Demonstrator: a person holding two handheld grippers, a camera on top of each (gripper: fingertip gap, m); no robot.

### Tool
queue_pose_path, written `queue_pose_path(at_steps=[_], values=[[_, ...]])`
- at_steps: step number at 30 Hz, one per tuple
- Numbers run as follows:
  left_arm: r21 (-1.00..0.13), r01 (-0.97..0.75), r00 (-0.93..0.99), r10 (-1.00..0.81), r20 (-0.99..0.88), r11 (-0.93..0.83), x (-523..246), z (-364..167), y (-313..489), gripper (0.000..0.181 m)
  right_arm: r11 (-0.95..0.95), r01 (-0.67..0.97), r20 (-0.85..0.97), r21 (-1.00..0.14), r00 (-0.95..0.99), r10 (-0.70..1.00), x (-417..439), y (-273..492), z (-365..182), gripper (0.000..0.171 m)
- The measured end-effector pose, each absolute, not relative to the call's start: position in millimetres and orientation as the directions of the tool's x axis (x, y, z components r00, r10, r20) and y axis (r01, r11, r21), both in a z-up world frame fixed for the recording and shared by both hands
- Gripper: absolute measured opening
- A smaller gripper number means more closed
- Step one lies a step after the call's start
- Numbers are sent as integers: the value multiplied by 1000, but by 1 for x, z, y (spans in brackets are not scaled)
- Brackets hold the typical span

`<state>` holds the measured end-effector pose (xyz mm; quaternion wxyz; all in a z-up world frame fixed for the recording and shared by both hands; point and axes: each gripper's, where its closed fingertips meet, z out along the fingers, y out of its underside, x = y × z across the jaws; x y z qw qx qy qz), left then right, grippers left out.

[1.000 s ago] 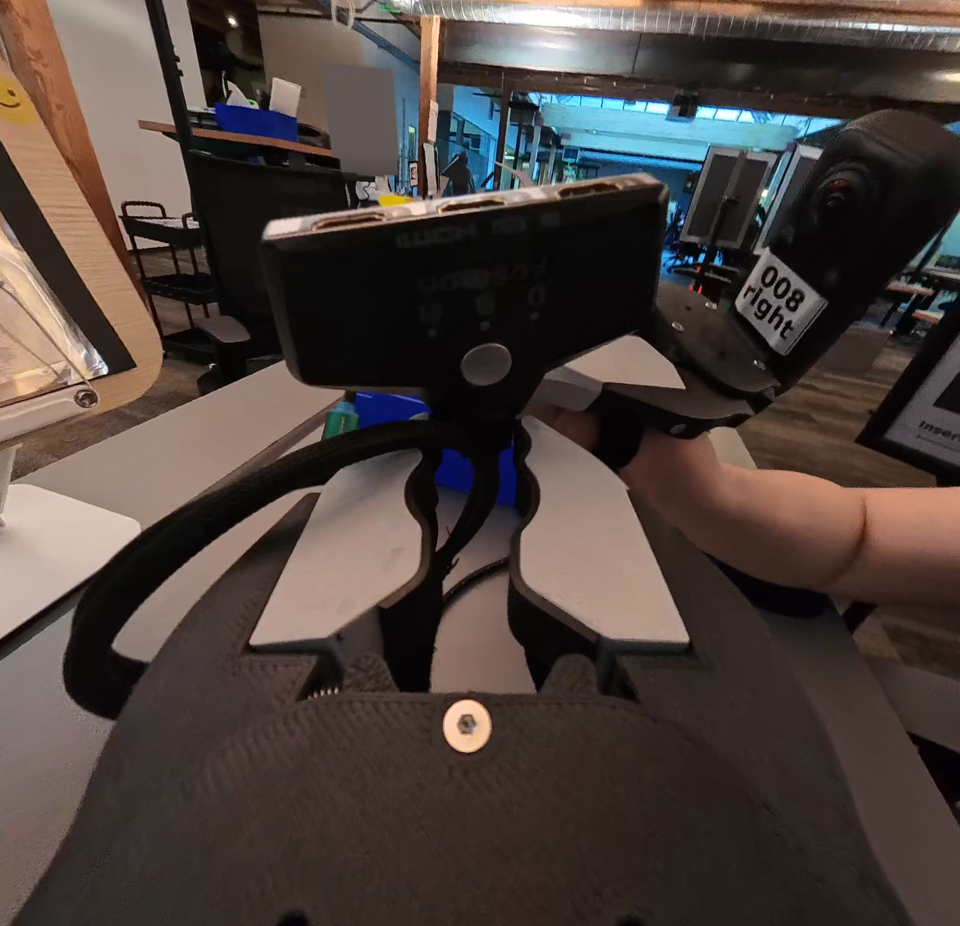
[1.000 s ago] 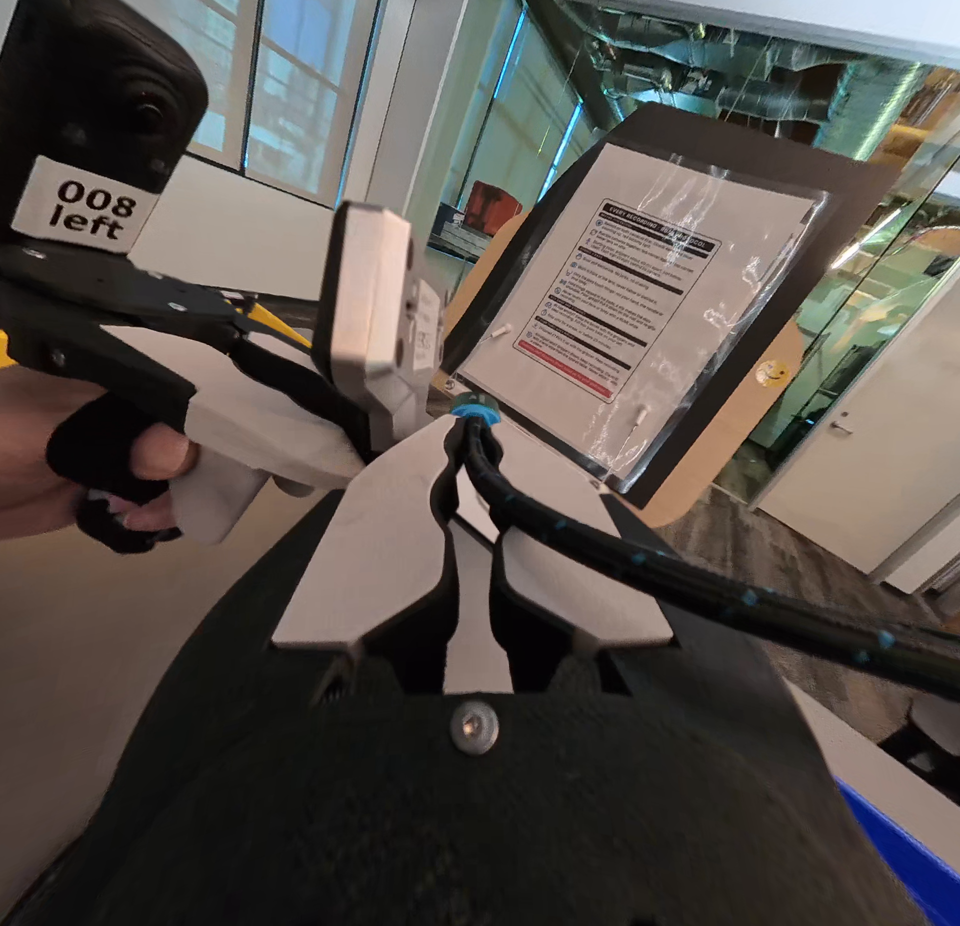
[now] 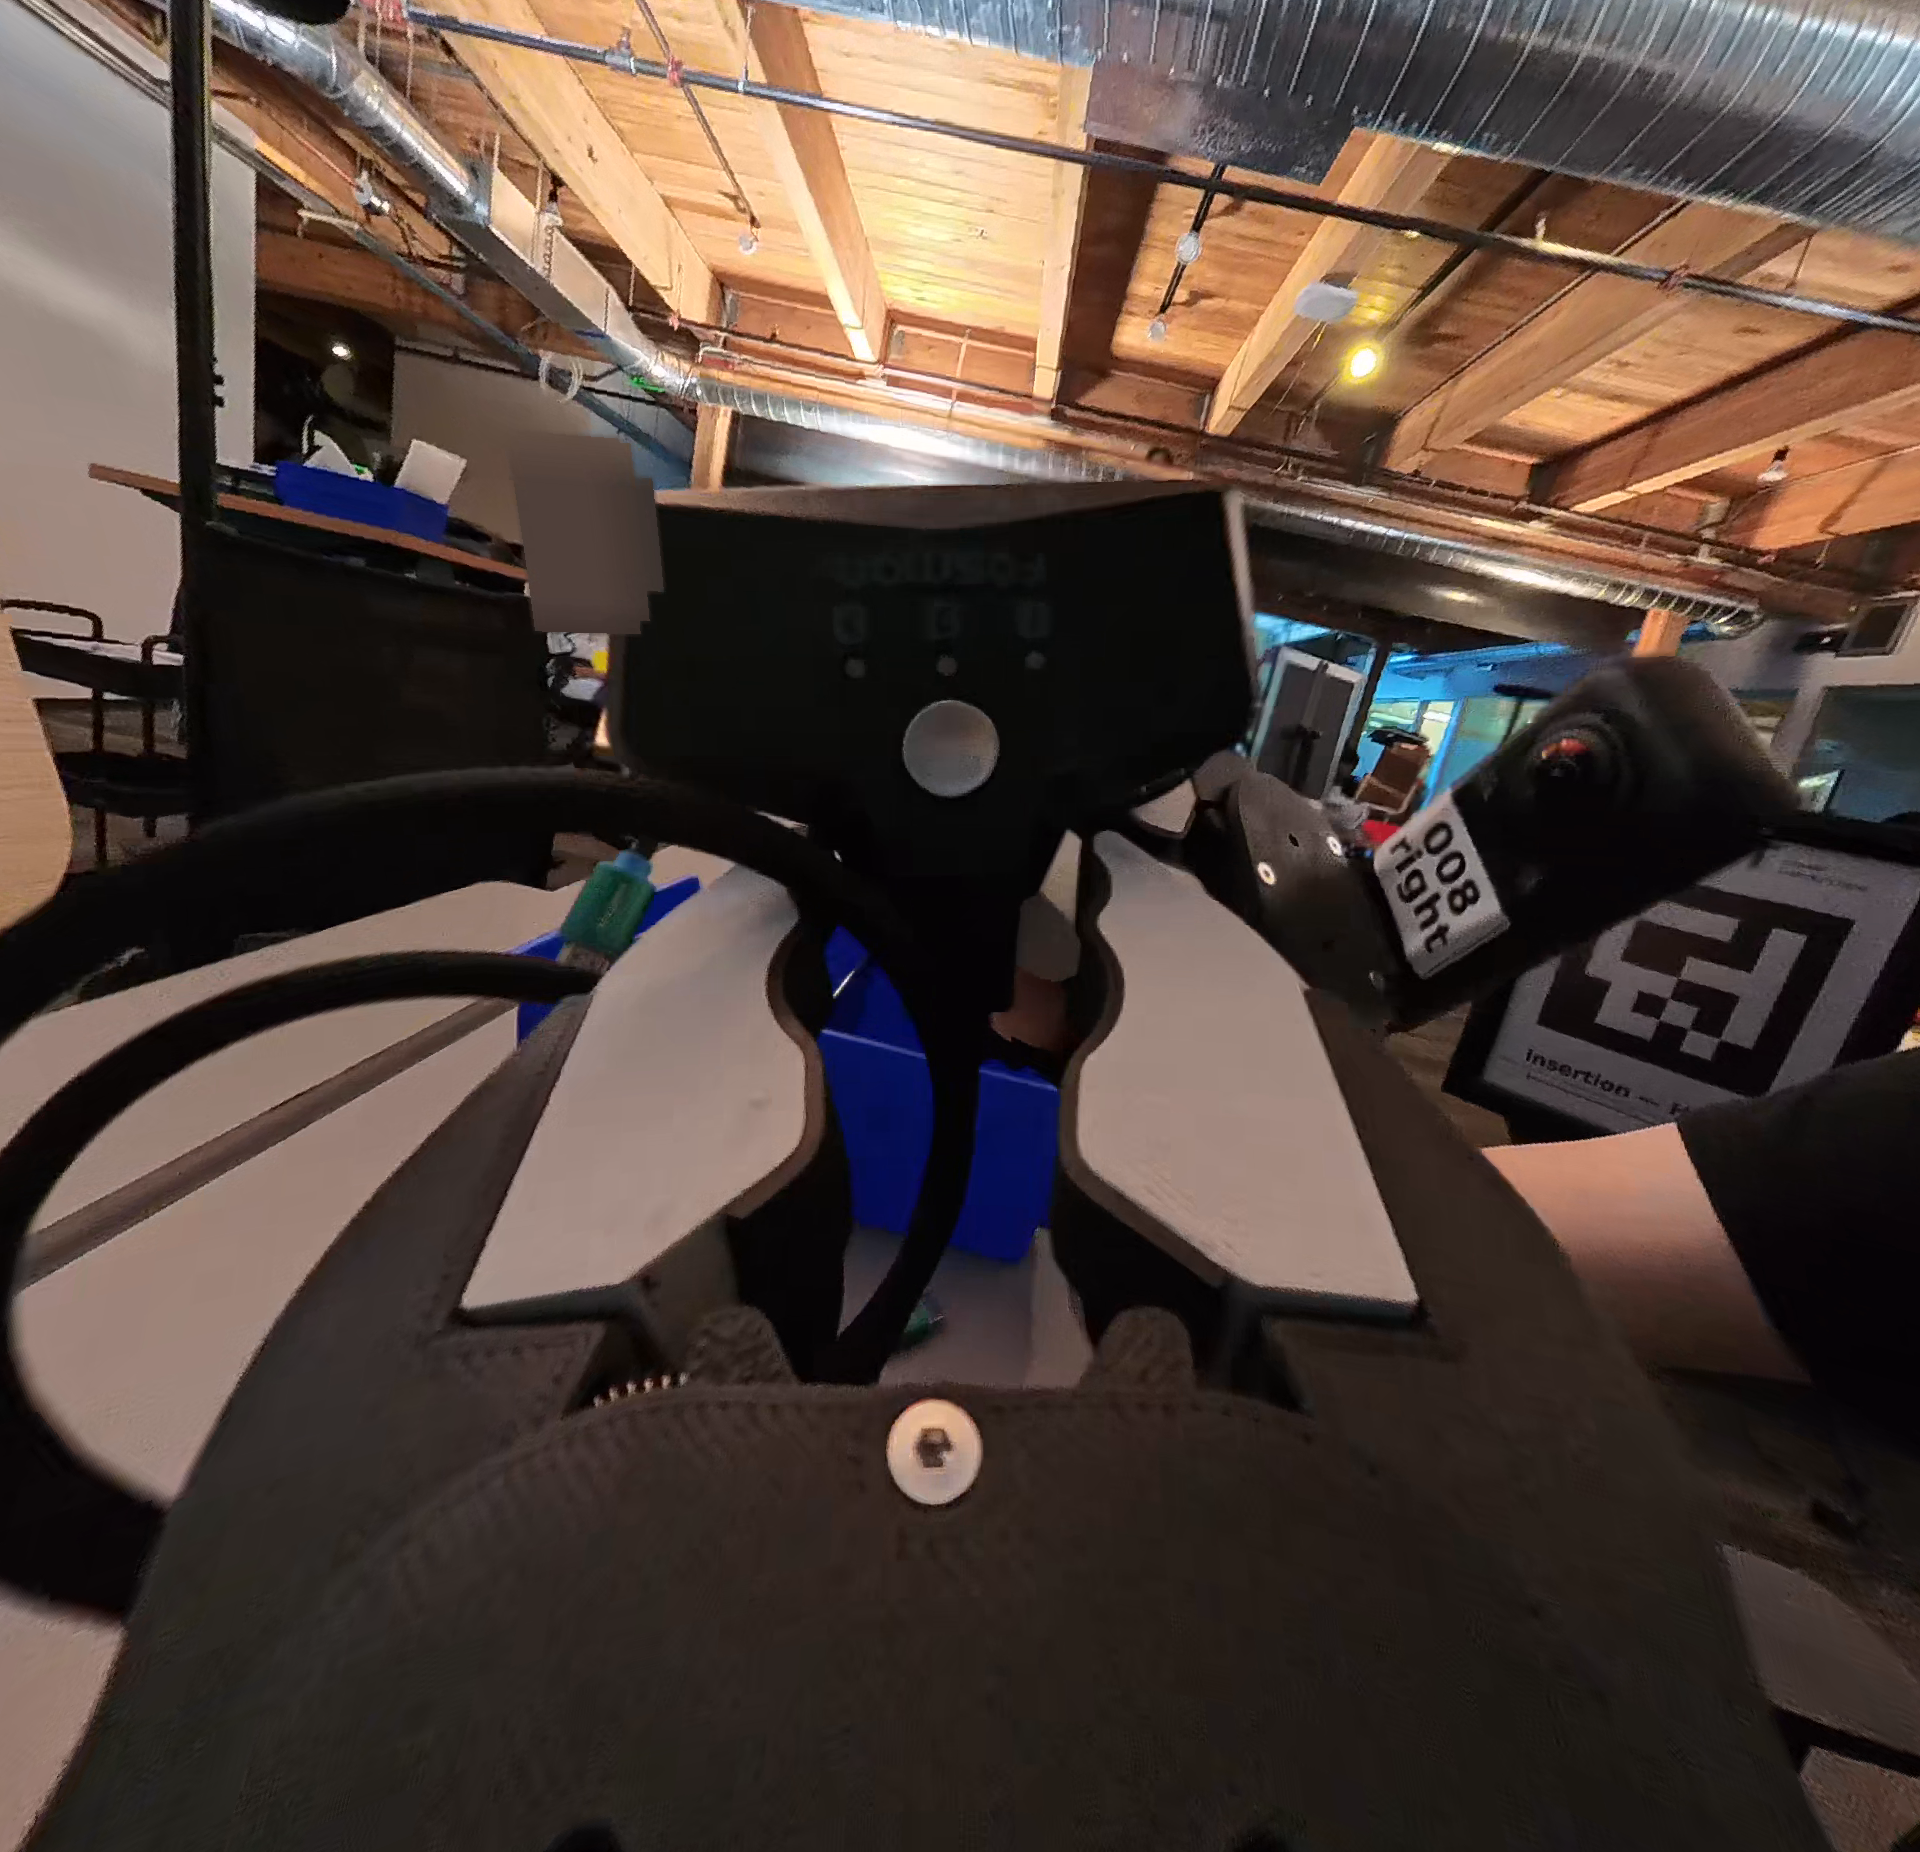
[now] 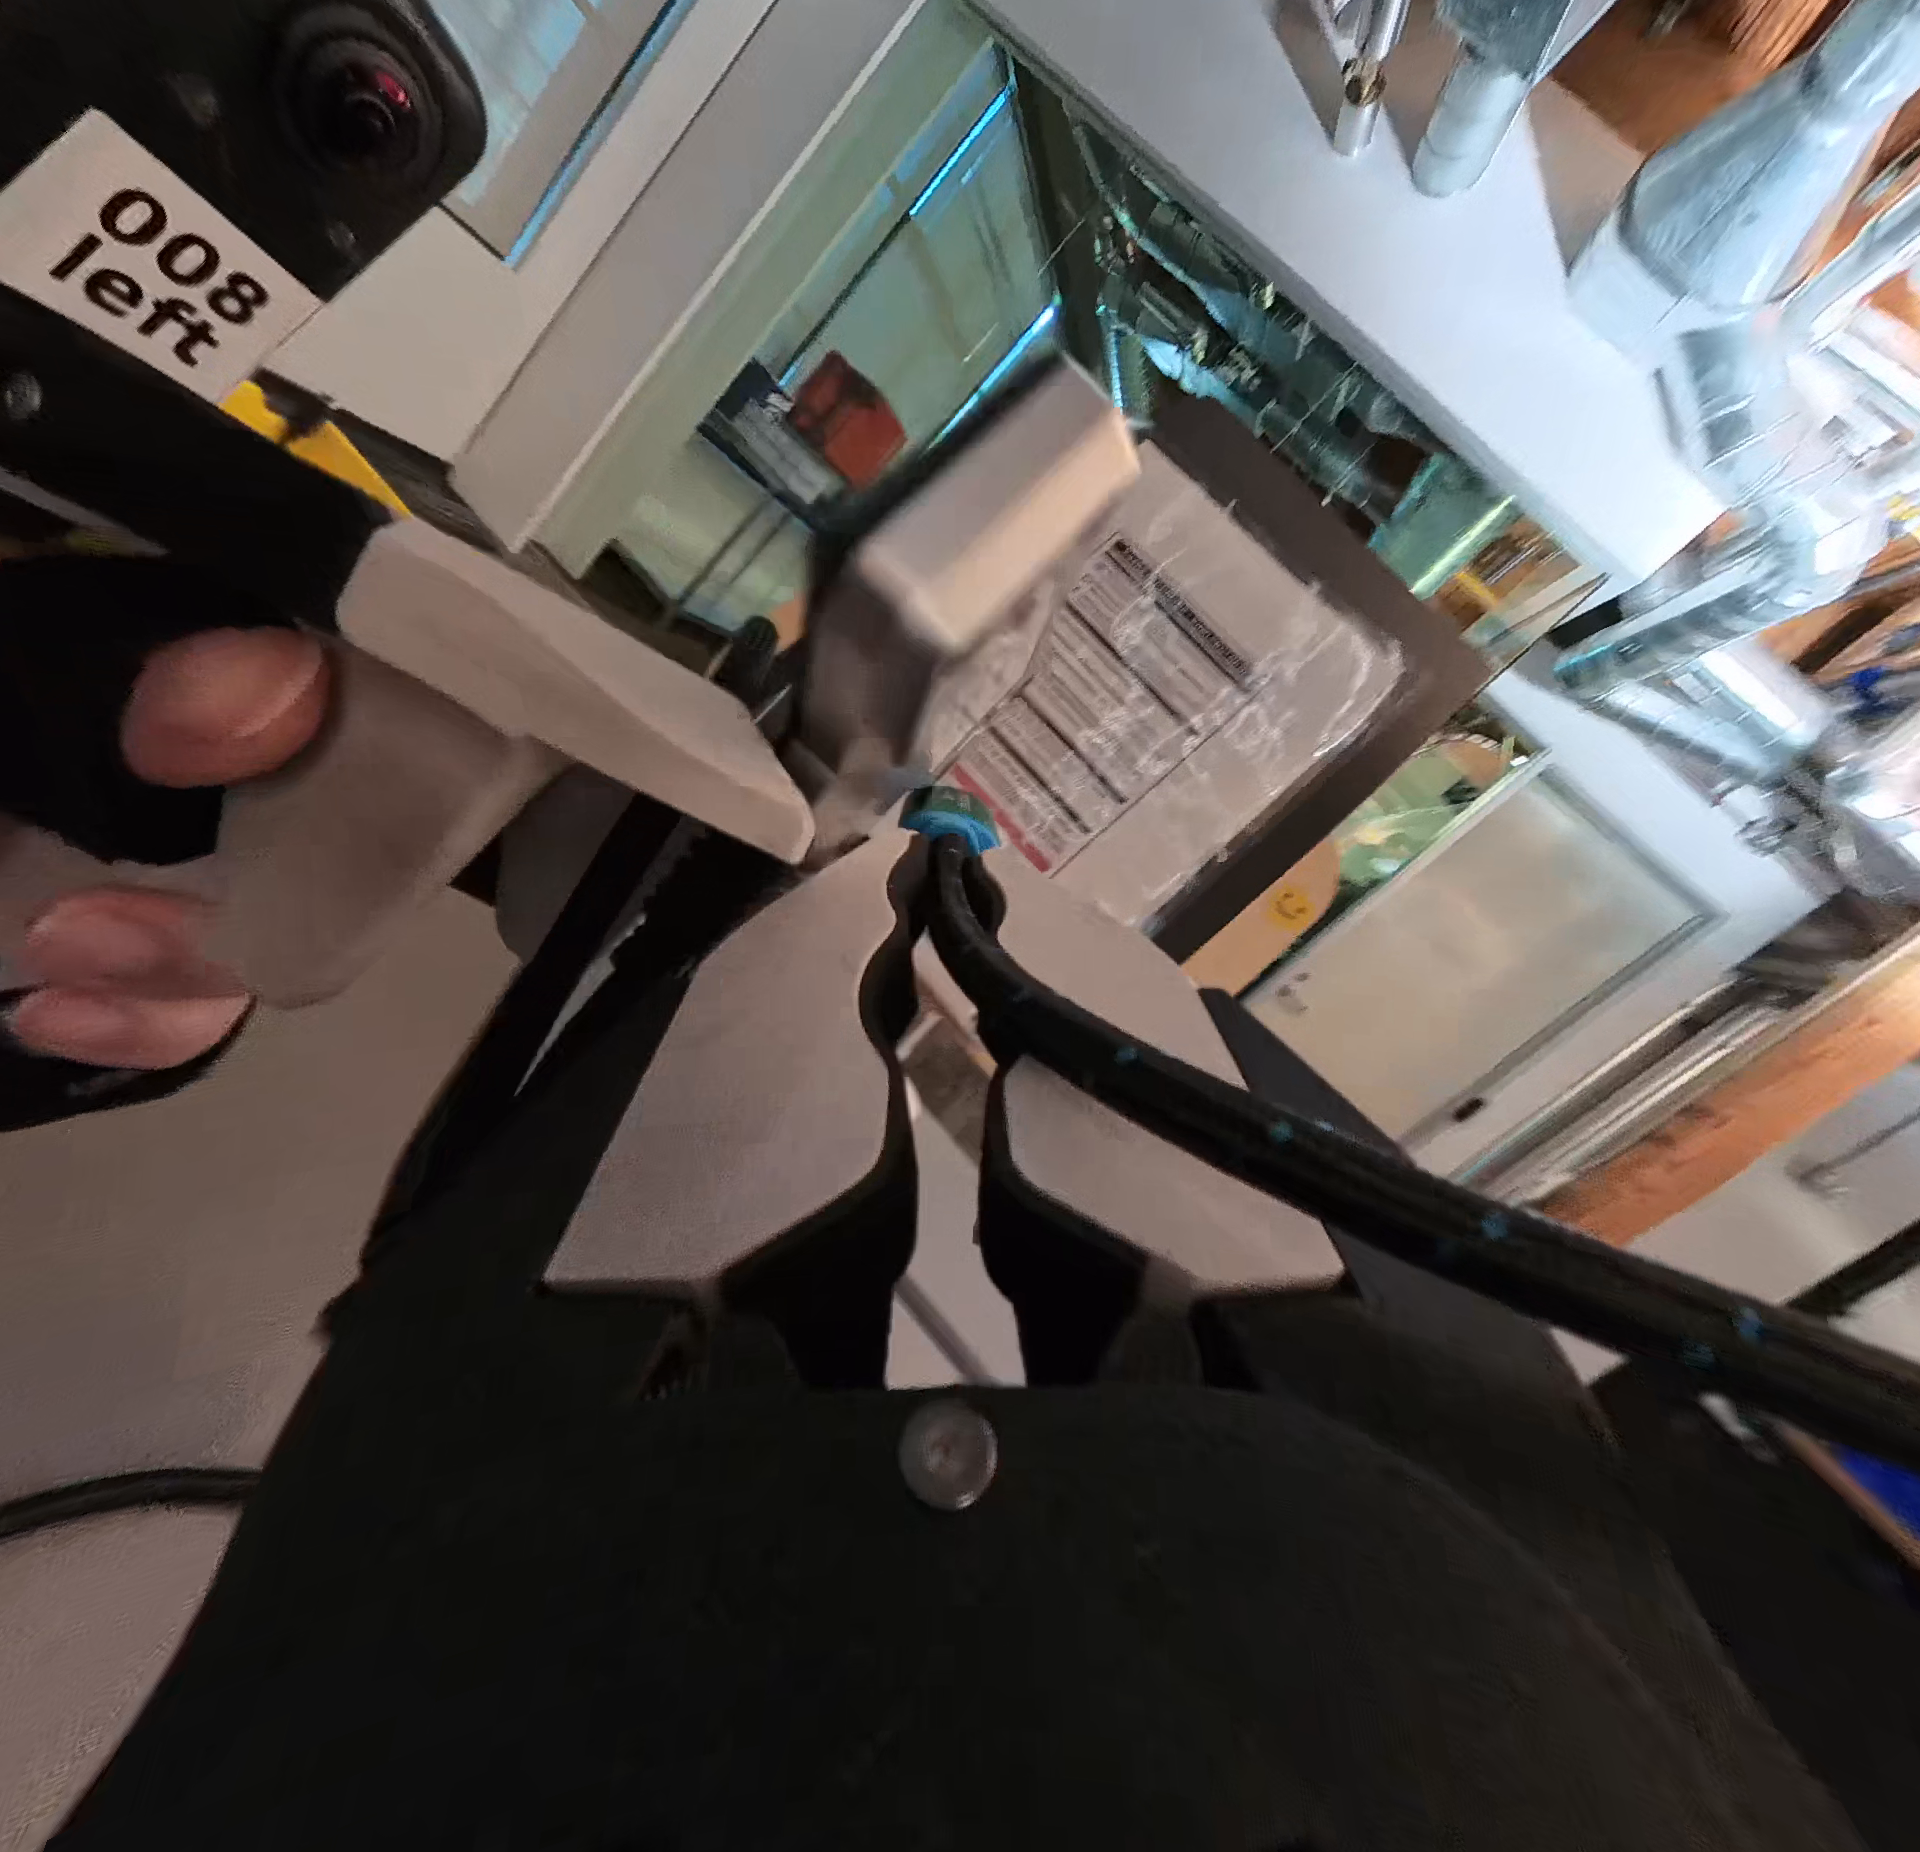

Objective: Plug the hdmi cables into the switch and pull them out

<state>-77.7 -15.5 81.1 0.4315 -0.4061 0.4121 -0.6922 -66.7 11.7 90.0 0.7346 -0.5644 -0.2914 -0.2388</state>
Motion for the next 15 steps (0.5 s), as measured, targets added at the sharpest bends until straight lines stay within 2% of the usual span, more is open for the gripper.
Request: queue_pose_path(at_steps=[4, 15], values=[[-907, 279, -299, -926, 230, -316, -79, 84, -13, 51, 279, 694, 709, -663, 703, -63, -68, 3, 102, 6], [-878, 366, -292, -934, 207, -309, -89, 95, -12, 46, 384, 627, 688, -677, 725, 31, -82, -4, 103, 6]])
